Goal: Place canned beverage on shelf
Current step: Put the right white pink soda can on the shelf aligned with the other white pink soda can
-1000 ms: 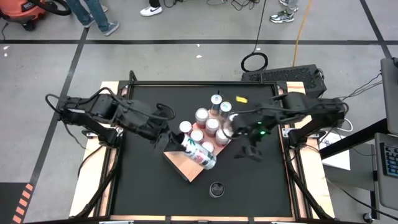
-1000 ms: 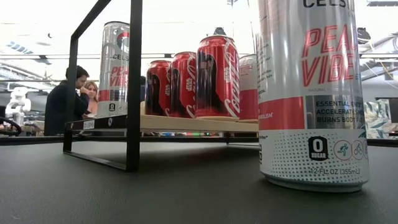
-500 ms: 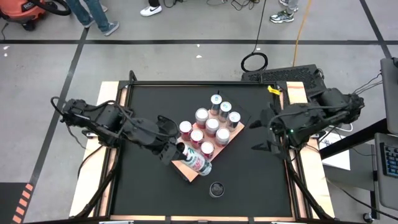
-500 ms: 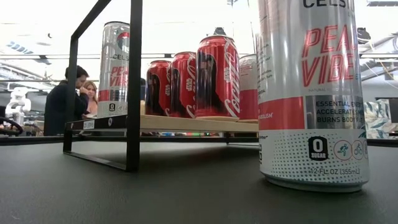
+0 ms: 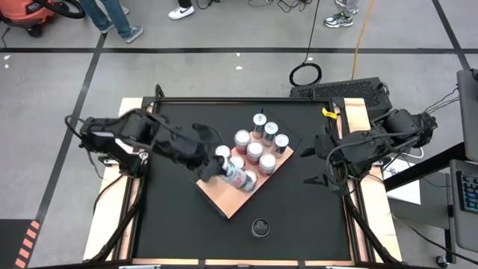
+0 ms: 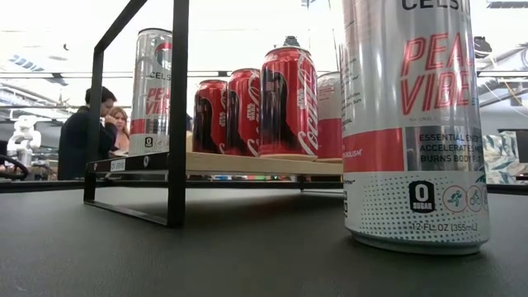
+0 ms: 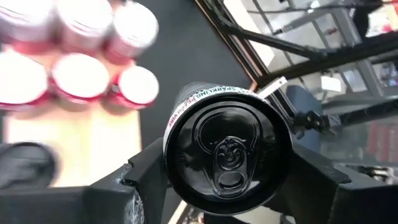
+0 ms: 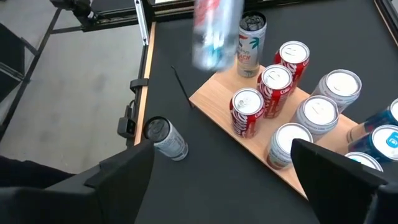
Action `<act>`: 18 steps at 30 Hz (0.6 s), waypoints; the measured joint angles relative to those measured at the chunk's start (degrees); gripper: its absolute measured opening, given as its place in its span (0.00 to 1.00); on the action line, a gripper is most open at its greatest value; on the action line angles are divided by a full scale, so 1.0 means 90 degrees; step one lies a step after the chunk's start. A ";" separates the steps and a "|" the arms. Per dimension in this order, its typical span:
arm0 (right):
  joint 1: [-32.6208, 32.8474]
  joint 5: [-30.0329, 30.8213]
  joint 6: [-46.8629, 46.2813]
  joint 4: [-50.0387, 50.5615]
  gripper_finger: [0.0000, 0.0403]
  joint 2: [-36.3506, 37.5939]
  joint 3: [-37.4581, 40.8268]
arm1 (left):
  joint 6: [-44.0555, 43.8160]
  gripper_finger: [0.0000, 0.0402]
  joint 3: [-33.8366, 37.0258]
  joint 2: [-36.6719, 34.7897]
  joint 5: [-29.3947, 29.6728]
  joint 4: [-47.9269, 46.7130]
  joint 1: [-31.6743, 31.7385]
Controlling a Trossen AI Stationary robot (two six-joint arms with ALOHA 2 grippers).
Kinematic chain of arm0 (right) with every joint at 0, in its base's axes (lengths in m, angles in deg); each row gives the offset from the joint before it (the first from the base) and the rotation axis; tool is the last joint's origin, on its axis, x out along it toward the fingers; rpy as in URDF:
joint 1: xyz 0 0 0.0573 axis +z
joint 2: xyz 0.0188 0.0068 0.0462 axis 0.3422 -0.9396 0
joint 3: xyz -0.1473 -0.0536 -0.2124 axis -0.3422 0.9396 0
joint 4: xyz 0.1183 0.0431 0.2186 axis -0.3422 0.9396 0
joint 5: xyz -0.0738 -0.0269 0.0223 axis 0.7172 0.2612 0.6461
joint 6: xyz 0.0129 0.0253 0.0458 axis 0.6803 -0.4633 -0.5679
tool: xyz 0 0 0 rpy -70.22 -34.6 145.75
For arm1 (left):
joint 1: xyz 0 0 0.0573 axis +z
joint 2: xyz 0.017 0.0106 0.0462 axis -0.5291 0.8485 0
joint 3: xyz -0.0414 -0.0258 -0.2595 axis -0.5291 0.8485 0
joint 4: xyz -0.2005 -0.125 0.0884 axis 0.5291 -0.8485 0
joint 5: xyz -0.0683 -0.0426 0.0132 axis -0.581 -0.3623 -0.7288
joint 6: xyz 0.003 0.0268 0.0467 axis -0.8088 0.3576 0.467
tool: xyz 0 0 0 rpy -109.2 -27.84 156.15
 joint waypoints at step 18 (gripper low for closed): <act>0.0032 -0.0019 -0.0132 0.0545 0.89 0.0122 0.0002 | -0.0503 0.61 -0.1756 0.1008 -0.0635 -0.1697 -0.0117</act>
